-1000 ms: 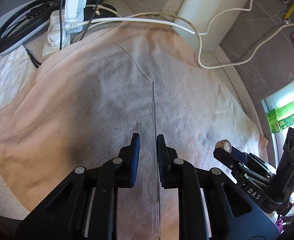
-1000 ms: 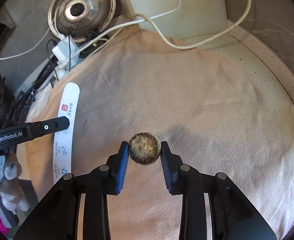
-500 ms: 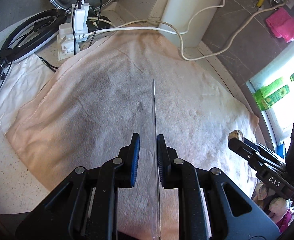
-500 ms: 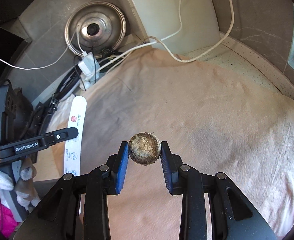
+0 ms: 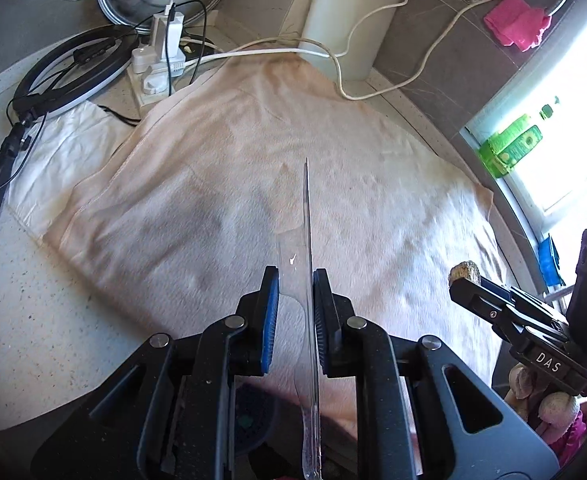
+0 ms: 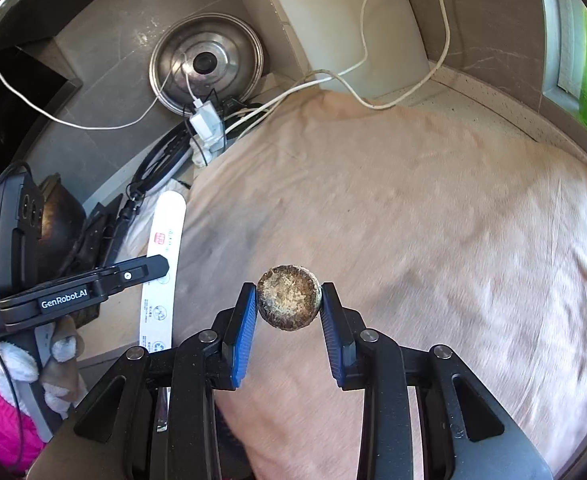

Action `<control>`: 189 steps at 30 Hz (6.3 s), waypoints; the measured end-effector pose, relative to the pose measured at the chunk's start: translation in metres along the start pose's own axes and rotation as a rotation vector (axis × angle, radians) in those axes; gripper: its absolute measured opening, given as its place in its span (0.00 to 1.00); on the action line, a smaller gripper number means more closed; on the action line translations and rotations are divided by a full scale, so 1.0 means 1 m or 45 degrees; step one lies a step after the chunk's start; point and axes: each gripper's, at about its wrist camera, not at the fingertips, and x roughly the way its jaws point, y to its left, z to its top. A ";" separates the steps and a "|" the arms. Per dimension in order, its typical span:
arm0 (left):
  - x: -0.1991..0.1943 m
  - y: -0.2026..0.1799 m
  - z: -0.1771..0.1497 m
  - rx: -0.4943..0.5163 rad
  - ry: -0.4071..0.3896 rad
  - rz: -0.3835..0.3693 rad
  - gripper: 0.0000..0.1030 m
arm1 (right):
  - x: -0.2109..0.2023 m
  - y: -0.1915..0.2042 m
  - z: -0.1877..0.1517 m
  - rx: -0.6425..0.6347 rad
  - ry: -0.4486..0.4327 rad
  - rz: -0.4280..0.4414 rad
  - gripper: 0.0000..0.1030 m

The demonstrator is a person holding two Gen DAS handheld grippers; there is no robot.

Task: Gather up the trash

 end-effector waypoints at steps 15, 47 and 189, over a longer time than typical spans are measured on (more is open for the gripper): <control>-0.025 0.050 -0.069 0.024 0.101 -0.010 0.15 | -0.005 0.074 -0.069 0.045 0.018 0.008 0.29; 0.074 0.119 -0.184 0.000 0.477 0.129 0.15 | 0.096 0.113 -0.203 0.091 0.291 -0.107 0.29; -0.128 -0.045 -0.054 0.363 -0.266 -0.049 0.96 | -0.124 0.087 -0.081 0.141 -0.397 -0.127 0.78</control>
